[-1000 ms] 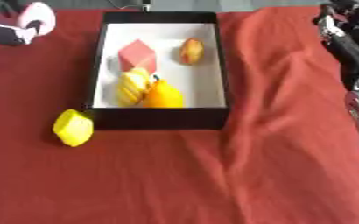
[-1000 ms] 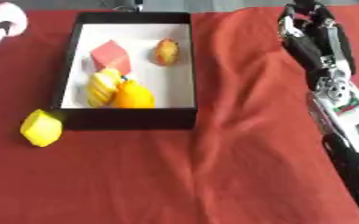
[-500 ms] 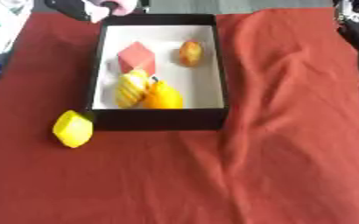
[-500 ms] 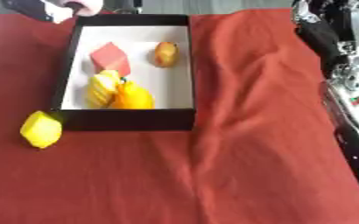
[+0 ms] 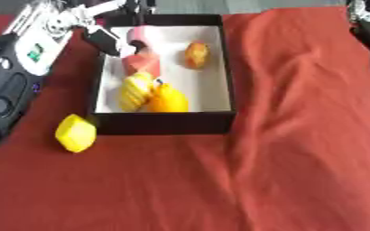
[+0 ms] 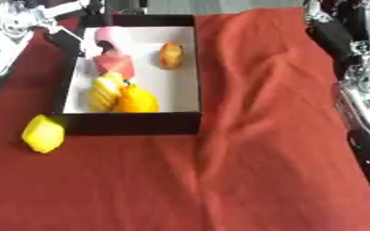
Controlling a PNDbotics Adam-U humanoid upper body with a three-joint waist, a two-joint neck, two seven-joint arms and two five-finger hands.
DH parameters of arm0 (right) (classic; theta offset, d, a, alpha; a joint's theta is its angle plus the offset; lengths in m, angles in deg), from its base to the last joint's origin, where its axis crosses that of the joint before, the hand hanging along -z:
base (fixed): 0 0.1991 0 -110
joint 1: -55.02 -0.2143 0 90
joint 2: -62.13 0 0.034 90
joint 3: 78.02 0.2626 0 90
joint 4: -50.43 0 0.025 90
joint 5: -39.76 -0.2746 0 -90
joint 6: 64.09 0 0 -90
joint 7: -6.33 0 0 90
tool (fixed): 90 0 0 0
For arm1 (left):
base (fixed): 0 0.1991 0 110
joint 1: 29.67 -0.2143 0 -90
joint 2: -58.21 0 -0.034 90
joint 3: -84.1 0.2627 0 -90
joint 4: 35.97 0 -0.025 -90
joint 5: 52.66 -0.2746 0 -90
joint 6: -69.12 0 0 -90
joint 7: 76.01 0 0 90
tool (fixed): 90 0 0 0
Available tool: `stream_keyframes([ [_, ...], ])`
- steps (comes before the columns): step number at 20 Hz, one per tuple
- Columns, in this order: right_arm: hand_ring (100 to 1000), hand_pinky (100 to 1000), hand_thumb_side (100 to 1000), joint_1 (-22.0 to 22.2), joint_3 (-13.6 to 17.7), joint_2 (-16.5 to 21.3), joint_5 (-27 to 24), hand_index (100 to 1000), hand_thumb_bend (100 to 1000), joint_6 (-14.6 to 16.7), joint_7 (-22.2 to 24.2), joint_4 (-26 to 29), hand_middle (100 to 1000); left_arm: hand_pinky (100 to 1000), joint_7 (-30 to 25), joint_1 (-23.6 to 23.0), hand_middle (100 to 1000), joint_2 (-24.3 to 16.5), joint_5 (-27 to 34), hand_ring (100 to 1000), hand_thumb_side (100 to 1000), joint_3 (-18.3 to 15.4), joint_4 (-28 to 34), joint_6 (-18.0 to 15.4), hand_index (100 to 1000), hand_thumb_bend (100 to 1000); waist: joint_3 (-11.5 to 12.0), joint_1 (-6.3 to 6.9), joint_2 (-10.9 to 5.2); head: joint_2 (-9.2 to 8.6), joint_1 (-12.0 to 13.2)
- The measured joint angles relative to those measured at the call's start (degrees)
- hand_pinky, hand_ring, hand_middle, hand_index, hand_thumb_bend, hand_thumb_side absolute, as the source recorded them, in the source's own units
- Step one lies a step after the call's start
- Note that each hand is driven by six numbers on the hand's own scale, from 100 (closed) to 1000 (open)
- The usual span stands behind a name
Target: Pick up objects on the table and place them in the box.
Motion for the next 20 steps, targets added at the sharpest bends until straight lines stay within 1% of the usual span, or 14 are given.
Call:
stream_keyframes([
  [1,757,940,164,-0.05,-0.07,0.00,0.00,842,100,-0.03,0.12,0.00,773,678,0.00,-0.01,725,0.18,-0.16,720,314,0.00,-0.29,-0.21,778,406,0.00,-0.03,0.00,0.00,0.00],
  [2,757,940,164,-0.18,-0.17,0.00,0.00,842,100,-0.09,0.25,-0.01,773,686,0.02,-0.01,739,0.20,-0.31,730,366,-0.01,-0.37,-0.42,802,446,-0.01,-0.05,0.00,0.00,0.00],
  [3,757,940,165,-0.31,-0.30,0.00,0.00,842,100,-0.10,0.35,-0.01,773,707,0.02,-0.02,766,0.20,-0.40,751,478,-0.02,-0.41,-0.57,844,520,0.00,-0.06,0.00,0.00,0.00],
  [4,757,939,165,-0.40,-0.34,0.00,0.00,842,100,-0.13,0.45,-0.01,773,714,0.06,-0.05,777,0.20,-0.41,761,528,-0.03,-0.40,-0.67,864,547,0.00,-0.06,-0.01,0.00,0.00],
  [6,757,939,165,-0.41,-0.34,0.00,0.00,841,100,-0.18,0.51,-0.01,773,731,0.12,-0.42,799,0.18,-0.27,779,598,-0.09,0.08,-0.72,890,581,0.10,-0.05,-0.07,0.00,-0.01],
  [8,757,939,165,-0.39,-0.33,0.00,0.00,841,100,-0.17,0.50,-0.01,773,738,0.09,-0.92,811,-0.06,0.86,788,637,-0.47,1.35,-0.47,894,569,0.26,-0.01,-0.24,0.00,-0.14],
  [10,757,939,167,-0.28,-0.30,0.01,0.00,841,100,-0.12,0.44,-0.01,773,733,0.07,-1.72,807,-0.86,2.83,784,626,-0.92,3.50,0.44,877,541,0.48,0.07,-0.35,0.00,-0.32],
  [12,757,939,167,0.06,-0.29,0.03,0.00,841,100,-0.10,0.40,-0.01,772,728,0.22,-2.84,800,-2.67,5.53,779,615,-1.12,6.92,1.82,857,528,0.80,0.09,-0.45,0.00,-0.64],
  [15,757,939,166,0.70,0.01,0.58,0.03,841,100,-0.09,0.21,-0.01,772,706,0.61,-5.55,779,-8.12,11.29,757,587,-1.12,14.69,4.45,829,462,1.58,0.41,-0.69,0.00,-1.36],
  [17,757,939,166,1.27,0.22,1.24,0.10,841,100,-0.13,-0.07,0.00,772,703,1.02,-8.49,778,-13.50,16.76,755,614,-1.12,21.10,7.21,828,454,2.18,0.76,-0.72,0.00,-2.02],
  [20,757,939,169,1.68,0.56,2.00,0.22,841,100,-0.19,-0.39,0.01,772,706,1.46,-14.24,782,-22.59,25.53,758,659,-1.07,31.85,12.66,833,467,2.84,0.84,-0.72,0.01,-2.77],
])
